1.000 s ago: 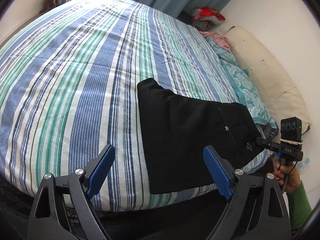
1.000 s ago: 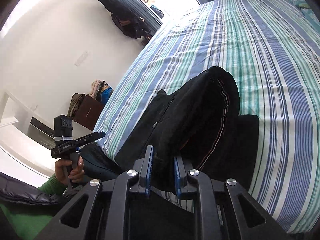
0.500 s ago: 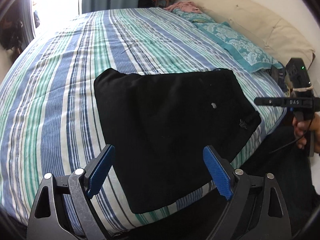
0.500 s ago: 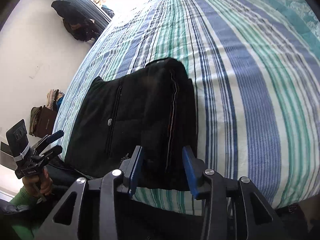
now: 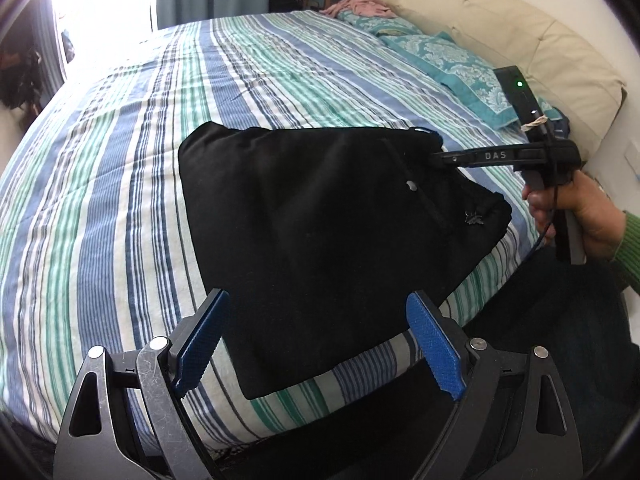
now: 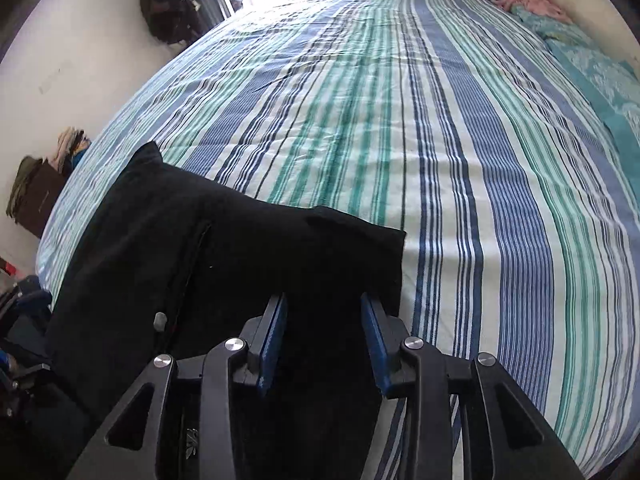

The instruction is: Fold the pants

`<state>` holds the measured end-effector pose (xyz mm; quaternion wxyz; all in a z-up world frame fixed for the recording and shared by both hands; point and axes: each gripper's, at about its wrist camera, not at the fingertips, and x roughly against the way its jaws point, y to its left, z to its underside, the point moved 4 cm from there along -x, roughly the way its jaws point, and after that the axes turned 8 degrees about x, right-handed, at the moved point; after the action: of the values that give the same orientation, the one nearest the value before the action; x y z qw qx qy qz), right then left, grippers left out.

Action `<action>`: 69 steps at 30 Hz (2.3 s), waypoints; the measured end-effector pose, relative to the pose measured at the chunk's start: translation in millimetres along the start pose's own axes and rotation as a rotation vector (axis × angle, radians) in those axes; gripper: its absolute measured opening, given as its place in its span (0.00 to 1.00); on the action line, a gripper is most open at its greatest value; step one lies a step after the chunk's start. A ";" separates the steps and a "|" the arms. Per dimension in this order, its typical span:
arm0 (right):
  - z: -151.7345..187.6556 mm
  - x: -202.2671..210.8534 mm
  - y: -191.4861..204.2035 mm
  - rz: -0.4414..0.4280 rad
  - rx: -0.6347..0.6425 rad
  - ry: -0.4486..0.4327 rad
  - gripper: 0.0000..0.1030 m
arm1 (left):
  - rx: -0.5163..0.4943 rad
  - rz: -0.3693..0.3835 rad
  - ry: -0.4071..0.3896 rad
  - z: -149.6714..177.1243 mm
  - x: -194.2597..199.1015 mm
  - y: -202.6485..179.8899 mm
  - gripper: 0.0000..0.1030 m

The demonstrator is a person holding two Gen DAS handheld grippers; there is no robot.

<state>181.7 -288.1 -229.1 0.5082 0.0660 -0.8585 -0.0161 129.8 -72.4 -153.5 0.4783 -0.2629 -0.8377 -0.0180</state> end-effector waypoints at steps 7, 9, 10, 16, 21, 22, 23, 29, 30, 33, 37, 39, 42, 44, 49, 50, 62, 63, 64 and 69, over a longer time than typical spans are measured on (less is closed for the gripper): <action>14.1 90.7 61.1 -0.006 0.142 -0.163 0.41 | 0.070 -0.001 -0.053 -8.4 6.3 4.8 0.88; 23.5 93.7 89.7 -0.041 0.183 -0.159 0.41 | 0.059 -0.026 -0.046 -10.6 -1.1 2.0 0.88; 30.1 88.2 99.2 -0.046 0.190 -0.141 0.41 | 0.053 -0.037 -0.039 -9.5 -5.1 0.6 0.88; 82.1 44.1 87.1 -0.042 0.062 0.009 0.33 | -0.044 -0.089 0.078 17.6 -29.3 -1.0 0.92; 63.5 84.1 94.5 0.029 0.103 -0.082 0.35 | 0.072 -0.026 -0.002 -3.3 1.6 17.7 0.92; 56.6 93.3 96.9 0.036 0.119 -0.114 0.38 | 0.105 -0.024 -0.015 -9.1 3.8 24.6 0.92; 49.6 100.0 99.3 0.046 0.133 -0.141 0.40 | 0.132 -0.031 -0.016 -13.6 2.5 31.3 0.92; 32.2 55.3 99.5 0.058 0.167 -0.112 0.59 | 0.041 -0.114 0.117 -7.0 -45.6 33.9 0.92; 40.5 32.7 91.3 0.070 0.146 -0.035 0.59 | 0.021 -0.111 0.130 -7.2 -46.9 33.6 0.92; 53.6 22.1 76.2 0.029 0.074 -0.082 0.59 | 0.027 -0.123 0.079 -32.3 -31.1 39.8 0.92; 57.3 23.7 78.2 0.043 0.086 -0.084 0.59 | 0.113 -0.104 -0.013 -93.6 -24.8 57.6 0.92; 58.7 22.7 78.4 0.049 0.084 -0.092 0.59 | 0.105 -0.131 -0.007 -120.2 -42.3 61.8 0.92; 59.5 23.0 76.9 0.045 0.068 -0.101 0.59 | 0.129 -0.241 0.085 -146.0 -98.7 79.3 0.92; 60.3 22.7 76.8 0.044 0.065 -0.107 0.59 | 0.209 -0.290 0.192 -144.2 -138.8 101.7 0.92; 62.0 23.4 76.8 0.040 0.070 -0.118 0.59 | 0.405 -0.363 0.113 -144.2 -127.7 145.0 0.92; 62.4 24.1 76.6 0.038 0.070 -0.122 0.59 | 0.425 -0.343 0.090 -144.7 -116.8 149.6 0.92; 72.0 83.9 111.6 -0.011 0.168 -0.131 0.63 | 0.143 0.026 0.133 -22.4 -15.9 29.3 0.93; 77.1 78.4 112.3 -0.010 0.168 -0.098 0.64 | 0.112 0.022 0.177 -9.1 -24.4 18.7 0.93; 82.0 69.9 109.2 -0.009 0.155 -0.053 0.64 | 0.077 -0.013 0.211 2.8 -33.7 13.4 0.93; 85.1 78.4 94.9 -0.014 0.058 -0.015 0.64 | 0.142 -0.044 0.187 5.3 -13.0 22.7 0.93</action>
<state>60.9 -207.6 -192.9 0.4996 0.0866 -0.8619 0.0049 141.2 -56.9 -172.0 0.5713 -0.2070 -0.7942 0.0062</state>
